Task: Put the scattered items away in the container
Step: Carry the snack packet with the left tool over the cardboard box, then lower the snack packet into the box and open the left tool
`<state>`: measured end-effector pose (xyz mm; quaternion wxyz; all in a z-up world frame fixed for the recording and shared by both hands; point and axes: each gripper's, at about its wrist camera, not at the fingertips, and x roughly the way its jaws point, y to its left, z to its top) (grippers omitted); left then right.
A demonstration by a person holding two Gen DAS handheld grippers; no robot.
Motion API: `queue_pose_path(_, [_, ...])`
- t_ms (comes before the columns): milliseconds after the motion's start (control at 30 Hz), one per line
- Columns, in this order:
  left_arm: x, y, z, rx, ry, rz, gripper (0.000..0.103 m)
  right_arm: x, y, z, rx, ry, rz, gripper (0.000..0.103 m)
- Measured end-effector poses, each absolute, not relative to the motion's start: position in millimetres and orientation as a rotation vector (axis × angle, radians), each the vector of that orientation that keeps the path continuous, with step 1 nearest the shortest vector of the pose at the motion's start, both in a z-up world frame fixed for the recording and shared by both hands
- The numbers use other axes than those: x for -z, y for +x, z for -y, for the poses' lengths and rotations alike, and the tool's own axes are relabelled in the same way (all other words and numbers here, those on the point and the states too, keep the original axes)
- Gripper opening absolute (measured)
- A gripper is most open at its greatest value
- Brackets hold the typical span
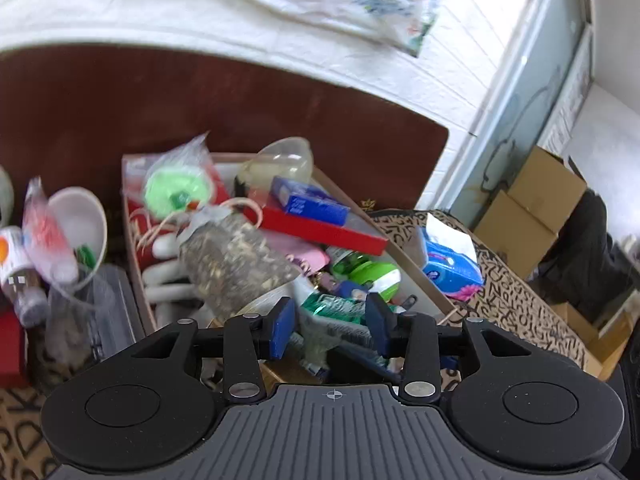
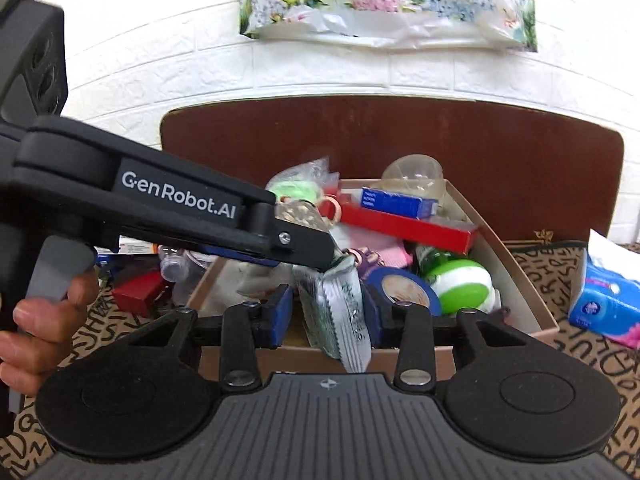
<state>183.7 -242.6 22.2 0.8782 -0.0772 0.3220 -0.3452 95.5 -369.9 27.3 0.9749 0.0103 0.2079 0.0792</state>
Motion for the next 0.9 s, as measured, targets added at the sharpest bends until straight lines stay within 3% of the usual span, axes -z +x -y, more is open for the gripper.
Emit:
queue_pose_path(100, [-24.2, 183.5, 239.5, 0.710, -0.138, -0.652, 0.056, -30.4, 91.2, 369.9, -0.147, -0.010, -0.400, 0.042])
queue_pose_path(233, [-22.2, 181.7, 237.7, 0.711, -0.132, -0.655, 0.056, -28.8, 85.9, 372.7, -0.141, -0.029, -0.421, 0.027])
queue_pose_path(367, [-23.8, 172.8, 235.4, 0.720, -0.120, -0.655, 0.059, -28.4, 81.5, 371.0, -0.134, -0.044, -0.431, 0.025])
queue_pose_path(500, [-21.7, 169.2, 240.8, 0.737, -0.071, -0.661, 0.051, -27.9, 90.8, 369.8, -0.122, -0.046, -0.434, 0.024])
queue_pose_path(900, [-1.7, 205.0, 254.2, 0.659, -0.078, -0.720, 0.048, -20.0, 125.1, 373.9, -0.128, -0.028, -0.442, 0.022])
